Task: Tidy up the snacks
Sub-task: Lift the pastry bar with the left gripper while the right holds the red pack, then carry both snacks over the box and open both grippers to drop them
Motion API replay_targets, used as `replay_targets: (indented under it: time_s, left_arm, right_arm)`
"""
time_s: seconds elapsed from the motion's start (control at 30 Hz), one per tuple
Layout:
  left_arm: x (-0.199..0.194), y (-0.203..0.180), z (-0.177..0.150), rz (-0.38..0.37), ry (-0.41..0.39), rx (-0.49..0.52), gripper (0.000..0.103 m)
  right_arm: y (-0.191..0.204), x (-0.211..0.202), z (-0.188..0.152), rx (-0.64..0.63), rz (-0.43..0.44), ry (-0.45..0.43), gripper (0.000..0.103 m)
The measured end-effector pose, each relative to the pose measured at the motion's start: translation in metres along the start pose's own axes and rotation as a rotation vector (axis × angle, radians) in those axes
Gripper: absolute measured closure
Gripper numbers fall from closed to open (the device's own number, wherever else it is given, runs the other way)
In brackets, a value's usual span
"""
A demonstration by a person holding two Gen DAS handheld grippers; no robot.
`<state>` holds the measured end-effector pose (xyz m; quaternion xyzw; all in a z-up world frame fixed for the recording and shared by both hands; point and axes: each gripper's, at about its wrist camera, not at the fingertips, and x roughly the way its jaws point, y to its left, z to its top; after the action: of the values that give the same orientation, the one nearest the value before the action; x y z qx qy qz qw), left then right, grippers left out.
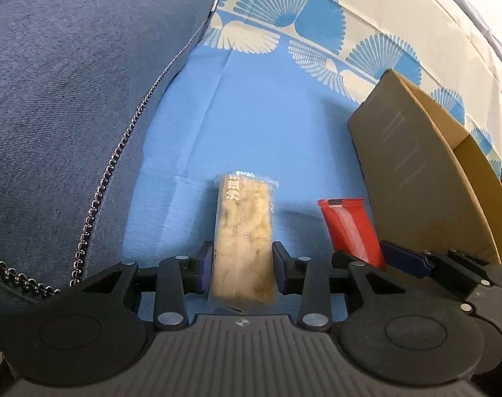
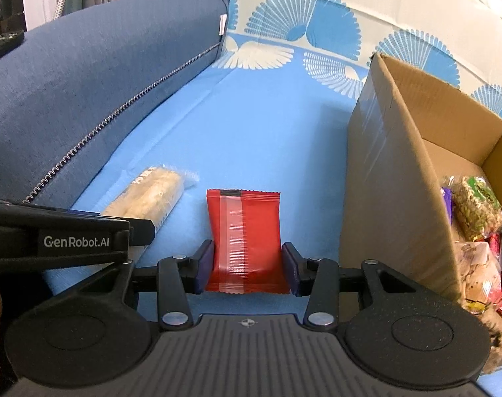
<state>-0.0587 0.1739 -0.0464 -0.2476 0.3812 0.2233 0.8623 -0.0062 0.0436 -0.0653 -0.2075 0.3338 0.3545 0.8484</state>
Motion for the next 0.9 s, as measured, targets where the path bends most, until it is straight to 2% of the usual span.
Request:
replay_targets:
  time_s: [0.3,0.5,0.77,0.9]
  left_arm:
    - [-0.001,-0.004,0.000,0.025,-0.002,0.005,0.063]
    - [-0.004,-0.004,0.000,0.022,-0.022,0.000,0.063]
    - [-0.016,0.003,0.005,-0.044,-0.056,-0.062,0.063]
    - [-0.026,-0.001,0.010,-0.043,-0.042,-0.123,0.063]
  right_arm:
    - [-0.005,-0.009,0.004,-0.005,0.023,-0.034,0.057]
    - [-0.004,-0.020,0.008,-0.052,0.021,-0.095,0.057]
    - [-0.016,-0.056,0.019,-0.043,0.061,-0.242,0.057]
    - [-0.028,-0.079,0.025,-0.011,0.094,-0.329,0.057]
